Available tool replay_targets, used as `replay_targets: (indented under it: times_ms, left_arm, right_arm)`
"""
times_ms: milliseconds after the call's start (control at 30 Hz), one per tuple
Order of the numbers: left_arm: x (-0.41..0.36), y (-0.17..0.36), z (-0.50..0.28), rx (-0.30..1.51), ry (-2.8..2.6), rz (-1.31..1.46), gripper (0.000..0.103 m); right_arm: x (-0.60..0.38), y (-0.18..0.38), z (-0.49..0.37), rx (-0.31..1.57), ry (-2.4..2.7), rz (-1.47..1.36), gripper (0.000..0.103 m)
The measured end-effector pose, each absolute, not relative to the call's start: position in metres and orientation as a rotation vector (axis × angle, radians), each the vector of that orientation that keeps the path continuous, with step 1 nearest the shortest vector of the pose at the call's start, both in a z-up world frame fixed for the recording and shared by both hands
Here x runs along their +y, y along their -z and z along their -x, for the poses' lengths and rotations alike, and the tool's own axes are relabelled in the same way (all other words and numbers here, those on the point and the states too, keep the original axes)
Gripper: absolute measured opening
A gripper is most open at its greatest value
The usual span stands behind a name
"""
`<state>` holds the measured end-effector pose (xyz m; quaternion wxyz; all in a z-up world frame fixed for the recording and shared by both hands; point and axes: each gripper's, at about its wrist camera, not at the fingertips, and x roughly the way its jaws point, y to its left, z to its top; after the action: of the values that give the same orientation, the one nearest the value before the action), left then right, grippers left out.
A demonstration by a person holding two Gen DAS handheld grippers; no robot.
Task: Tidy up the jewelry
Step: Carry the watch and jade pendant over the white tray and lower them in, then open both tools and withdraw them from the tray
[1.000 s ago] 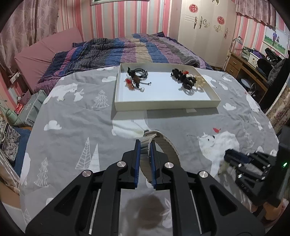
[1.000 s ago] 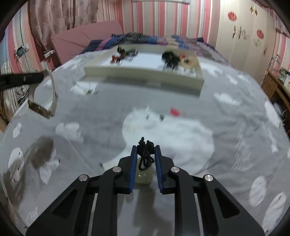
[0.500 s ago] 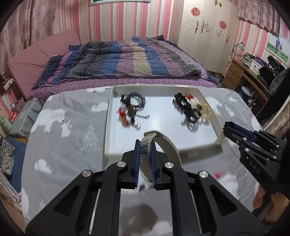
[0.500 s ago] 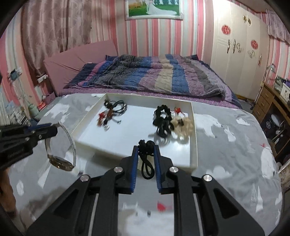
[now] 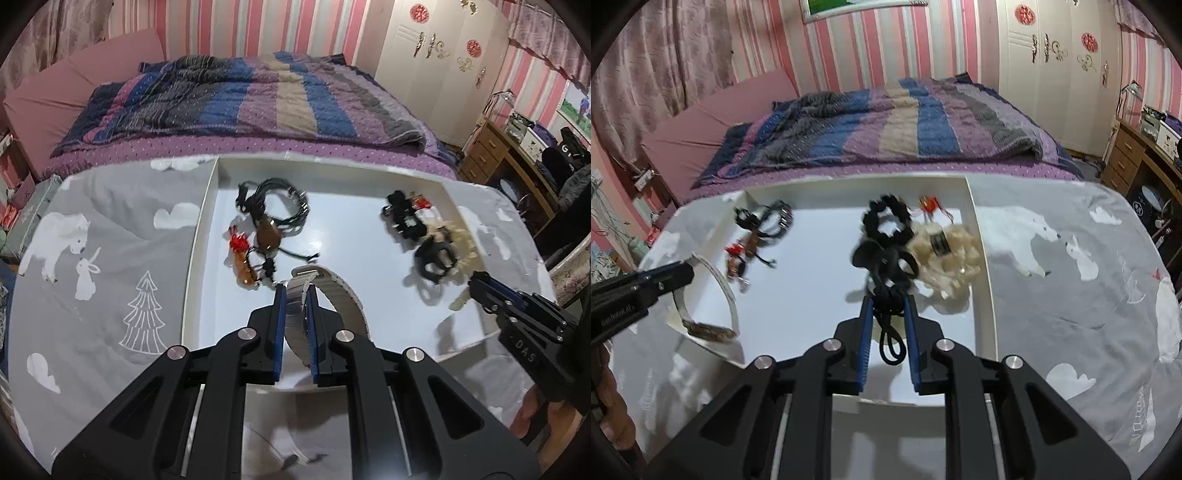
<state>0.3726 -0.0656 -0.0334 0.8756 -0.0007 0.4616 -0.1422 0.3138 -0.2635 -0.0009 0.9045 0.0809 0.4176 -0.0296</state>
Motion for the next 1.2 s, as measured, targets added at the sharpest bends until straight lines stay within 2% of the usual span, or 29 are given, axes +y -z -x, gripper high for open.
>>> replay_targets:
  times_ms: [533, 600, 733, 767, 800, 867, 900, 967, 1133, 1200]
  left_arm:
    - [-0.054, 0.07, -0.398, 0.997, 0.202, -0.057, 0.009]
    - [-0.057, 0.069, -0.397, 0.985, 0.192, -0.075, 0.013]
    - [-0.06, 0.068, -0.396, 0.971, 0.182, -0.091, 0.044]
    - [-0.061, 0.066, -0.394, 0.963, 0.176, -0.094, 0.049]
    - [-0.062, 0.064, -0.392, 0.957, 0.173, -0.097, 0.05]
    - [-0.063, 0.061, -0.389, 0.951, 0.174, -0.092, 0.059]
    - [-0.063, 0.06, -0.387, 0.947, 0.172, -0.091, 0.062]
    - [-0.064, 0.056, -0.385, 0.937, 0.163, -0.096, 0.07]
    - [-0.057, 0.038, -0.37, 0.93, 0.159, -0.065, 0.079]
    - [-0.052, 0.031, -0.36, 0.91, 0.148, -0.075, 0.082]
  right_arm:
    - [-0.268, 0.041, -0.33, 0.919, 0.101, -0.119, 0.017]
    - [-0.268, 0.042, -0.33, 0.923, 0.102, -0.12, 0.017]
    - [-0.268, 0.042, -0.331, 0.926, 0.106, -0.124, 0.018]
    - [-0.269, 0.042, -0.331, 0.928, 0.104, -0.123, 0.018]
    - [-0.268, 0.042, -0.331, 0.93, 0.103, -0.12, 0.019]
    - [-0.269, 0.042, -0.329, 0.934, 0.101, -0.119, 0.038]
    - [-0.27, 0.041, -0.329, 0.928, 0.105, -0.121, 0.052]
    - [-0.27, 0.039, -0.328, 0.916, 0.113, -0.112, 0.053]
    - [-0.274, 0.022, -0.32, 0.889, 0.109, -0.142, 0.053]
    - [-0.274, 0.014, -0.314, 0.873, 0.115, -0.147, 0.058]
